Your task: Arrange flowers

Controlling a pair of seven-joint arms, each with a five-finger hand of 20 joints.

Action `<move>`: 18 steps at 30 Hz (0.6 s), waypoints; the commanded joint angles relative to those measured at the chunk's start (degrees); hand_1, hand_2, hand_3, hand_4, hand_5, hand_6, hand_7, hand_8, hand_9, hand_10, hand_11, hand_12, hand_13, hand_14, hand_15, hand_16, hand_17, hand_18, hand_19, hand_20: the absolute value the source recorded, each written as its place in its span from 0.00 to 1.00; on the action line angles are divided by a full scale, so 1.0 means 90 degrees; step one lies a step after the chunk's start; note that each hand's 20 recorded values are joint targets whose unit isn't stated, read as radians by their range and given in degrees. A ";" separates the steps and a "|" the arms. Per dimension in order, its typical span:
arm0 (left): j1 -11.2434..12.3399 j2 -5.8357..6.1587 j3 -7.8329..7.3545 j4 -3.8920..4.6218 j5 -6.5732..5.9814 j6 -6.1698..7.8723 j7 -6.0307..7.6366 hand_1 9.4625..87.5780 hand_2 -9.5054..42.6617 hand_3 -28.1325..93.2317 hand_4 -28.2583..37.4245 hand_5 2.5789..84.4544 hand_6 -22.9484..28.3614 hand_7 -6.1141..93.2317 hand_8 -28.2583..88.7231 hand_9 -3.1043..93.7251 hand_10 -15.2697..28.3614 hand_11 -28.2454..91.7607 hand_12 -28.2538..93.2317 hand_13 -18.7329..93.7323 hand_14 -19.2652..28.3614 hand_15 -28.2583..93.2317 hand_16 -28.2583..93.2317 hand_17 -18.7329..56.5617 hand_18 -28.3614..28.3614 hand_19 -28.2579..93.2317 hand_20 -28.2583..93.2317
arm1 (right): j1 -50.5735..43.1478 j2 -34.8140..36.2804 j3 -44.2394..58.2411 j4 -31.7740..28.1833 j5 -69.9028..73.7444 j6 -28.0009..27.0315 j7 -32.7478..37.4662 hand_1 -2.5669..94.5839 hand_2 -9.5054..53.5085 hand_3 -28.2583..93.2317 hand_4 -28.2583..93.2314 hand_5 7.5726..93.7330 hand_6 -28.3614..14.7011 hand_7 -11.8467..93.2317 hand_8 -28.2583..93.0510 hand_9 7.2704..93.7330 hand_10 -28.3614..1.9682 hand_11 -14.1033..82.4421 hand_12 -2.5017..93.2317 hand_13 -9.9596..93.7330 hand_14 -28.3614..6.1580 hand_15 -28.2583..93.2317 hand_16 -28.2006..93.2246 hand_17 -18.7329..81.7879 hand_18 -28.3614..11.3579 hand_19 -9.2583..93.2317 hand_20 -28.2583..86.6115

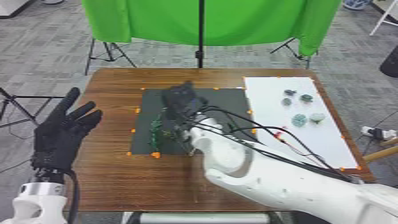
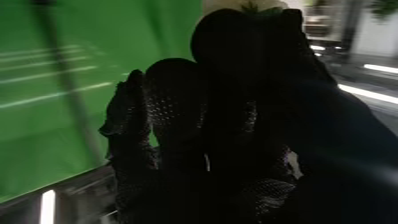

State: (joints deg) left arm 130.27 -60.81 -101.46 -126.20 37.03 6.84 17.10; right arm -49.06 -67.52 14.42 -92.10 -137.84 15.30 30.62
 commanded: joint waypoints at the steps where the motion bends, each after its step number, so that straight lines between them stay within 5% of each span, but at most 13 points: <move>1: -0.0437 0.0456 0.0231 0.0104 -0.0077 0.0117 0.0205 0.18 0.30 0.87 0.01 0.36 0.53 0.19 0.15 0.36 0.79 0.41 0.33 0.38 1.00 0.63 0.18 0.17 1.00 0.58 0.56 | 0.0843 -0.0771 -0.1165 0.0466 0.0561 0.0104 0.0077 0.63 0.00 0.73 0.00 0.96 0.73 0.26 0.25 0.97 0.66 0.54 0.28 0.81 0.60 0.83 0.41 0.44 0.05 0.88 0.65; 3: -0.0467 0.0455 0.0237 0.0122 -0.0075 0.0085 0.0179 0.18 0.30 0.87 0.01 0.36 0.53 0.19 0.15 0.36 0.79 0.41 0.33 0.38 1.00 0.63 0.18 0.17 1.00 0.58 0.56 | 0.1053 -0.0856 -0.1525 0.0658 0.0682 0.0204 0.0295 0.62 0.00 0.73 0.00 0.97 0.75 0.26 0.25 0.97 0.66 0.55 0.28 0.81 0.60 0.83 0.41 0.43 0.04 0.87 0.65; 6: -0.0975 0.0195 0.0272 0.0292 0.0082 -0.0117 -0.0263 0.18 0.30 0.87 0.01 0.36 0.53 0.19 0.15 0.36 0.79 0.41 0.33 0.38 1.00 0.63 0.18 0.17 1.00 0.58 0.56 | 0.0934 -0.0937 -0.1234 0.0966 0.0578 -0.0111 -0.0037 0.61 0.00 0.73 0.00 0.97 0.77 0.25 0.24 0.97 0.66 0.55 0.28 0.81 0.60 0.83 0.42 0.43 0.04 0.86 0.65; 7: -0.0999 0.0176 0.0260 0.0304 0.0086 -0.0139 -0.0275 0.18 0.30 0.87 0.01 0.36 0.53 0.19 0.15 0.36 0.79 0.41 0.33 0.38 1.00 0.63 0.18 0.17 1.00 0.58 0.56 | 0.0952 -0.0961 -0.1235 0.1015 0.0571 -0.0196 -0.0106 0.61 0.00 0.73 0.00 0.97 0.77 0.25 0.24 0.97 0.66 0.55 0.28 0.81 0.60 0.83 0.42 0.43 0.04 0.86 0.65; 14: -0.0836 0.0525 0.0436 0.0260 -0.0127 0.0069 0.0240 0.18 0.30 0.87 0.01 0.36 0.53 0.19 0.15 0.36 0.79 0.42 0.33 0.38 1.00 0.64 0.18 0.17 1.00 0.58 0.56 | 0.1327 -0.0979 -0.1756 0.0930 0.0775 -0.0197 0.0102 0.61 0.00 0.70 0.00 0.93 0.80 0.24 0.23 0.95 0.66 0.59 0.26 0.79 0.59 0.84 0.43 0.43 0.05 0.85 0.65; 18: -0.0774 0.0641 0.0475 0.0252 -0.0201 0.0128 0.0384 0.18 0.30 0.87 0.01 0.36 0.53 0.19 0.15 0.36 0.79 0.42 0.33 0.38 1.00 0.64 0.17 0.17 1.00 0.58 0.57 | 0.1435 -0.0961 -0.1860 0.0869 0.1035 -0.0267 -0.0057 0.61 0.00 0.66 0.00 0.89 0.80 0.23 0.22 0.94 0.66 0.59 0.26 0.77 0.58 0.85 0.42 0.41 0.05 0.84 0.66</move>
State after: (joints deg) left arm 120.98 -57.44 -97.99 -123.72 36.66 6.83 17.90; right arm -39.02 -76.12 -0.05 -82.46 -130.54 13.79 31.48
